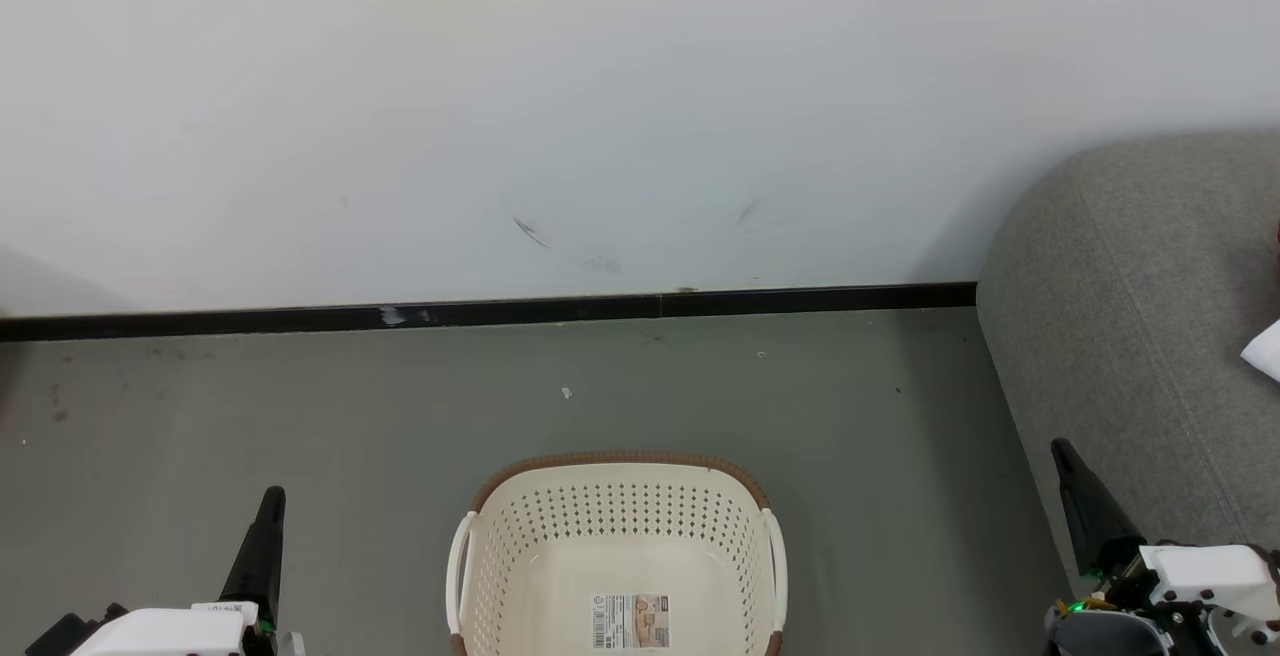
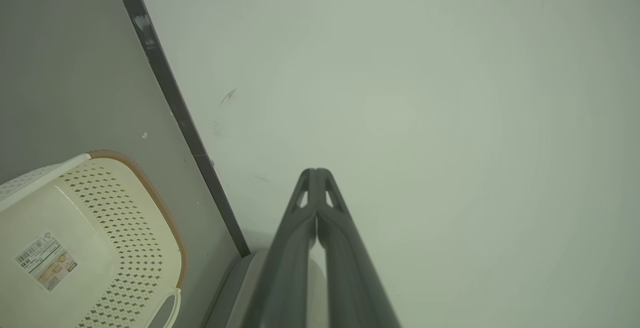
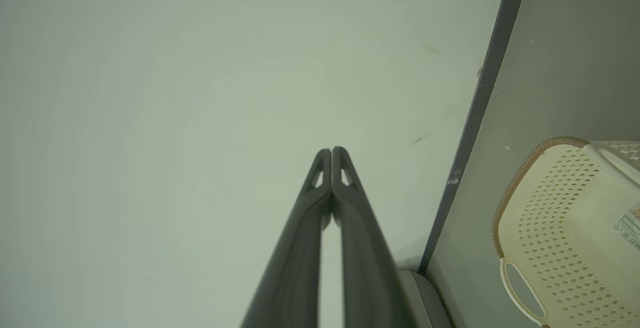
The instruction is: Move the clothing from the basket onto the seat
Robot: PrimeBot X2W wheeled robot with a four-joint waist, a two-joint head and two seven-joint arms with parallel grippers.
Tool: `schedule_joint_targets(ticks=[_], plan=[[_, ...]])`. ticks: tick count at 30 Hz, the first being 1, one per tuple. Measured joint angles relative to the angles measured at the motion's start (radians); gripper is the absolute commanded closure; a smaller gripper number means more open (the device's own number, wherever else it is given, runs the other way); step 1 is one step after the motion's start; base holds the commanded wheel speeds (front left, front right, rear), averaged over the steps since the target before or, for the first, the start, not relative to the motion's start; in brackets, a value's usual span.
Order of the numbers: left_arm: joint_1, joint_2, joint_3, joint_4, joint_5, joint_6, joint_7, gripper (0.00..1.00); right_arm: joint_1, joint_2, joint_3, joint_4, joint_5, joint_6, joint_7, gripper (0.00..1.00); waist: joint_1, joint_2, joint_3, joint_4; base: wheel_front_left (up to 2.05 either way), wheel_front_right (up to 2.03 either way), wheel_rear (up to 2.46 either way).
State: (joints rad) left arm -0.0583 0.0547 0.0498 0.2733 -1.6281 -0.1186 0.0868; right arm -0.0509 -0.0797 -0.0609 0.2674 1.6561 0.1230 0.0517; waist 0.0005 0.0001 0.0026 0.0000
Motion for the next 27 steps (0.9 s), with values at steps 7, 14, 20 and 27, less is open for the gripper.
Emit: schedule_joint_targets(ticks=[7, 14, 20, 27], plan=[[0.0, 0.0, 0.0, 0.001, 0.0, 0.0, 0.0, 1.0, 0.0, 0.0, -0.001, 0.0, 0.0, 0.0, 0.0, 1.0, -0.0001, 0.0, 0.0, 0.0, 0.0, 0.0, 0.0], [0.0, -0.001, 0.001, 0.002, 0.0, 0.0, 0.0, 1.0, 0.0, 0.0, -0.003, 0.0, 0.0, 0.0, 0.001, 1.0, -0.0001, 0.0, 0.0, 0.0, 0.0, 0.0, 0.0], [0.0, -0.001, 0.001, 0.003, 0.0, 0.0, 0.0, 1.0, 0.0, 0.0, -0.004, 0.0, 0.0, 0.0, 0.001, 1.0, -0.0001, 0.0, 0.0, 0.0, 0.0, 0.0, 0.0], [0.0, -0.001, 0.002, 0.003, 0.0, -0.005, 0.0, 1.0, 0.0, 0.0, -0.006, 0.0, 0.0, 0.0, 0.001, 1.0, -0.0002, 0.0, 0.0, 0.0, 0.0, 0.0, 0.0]])
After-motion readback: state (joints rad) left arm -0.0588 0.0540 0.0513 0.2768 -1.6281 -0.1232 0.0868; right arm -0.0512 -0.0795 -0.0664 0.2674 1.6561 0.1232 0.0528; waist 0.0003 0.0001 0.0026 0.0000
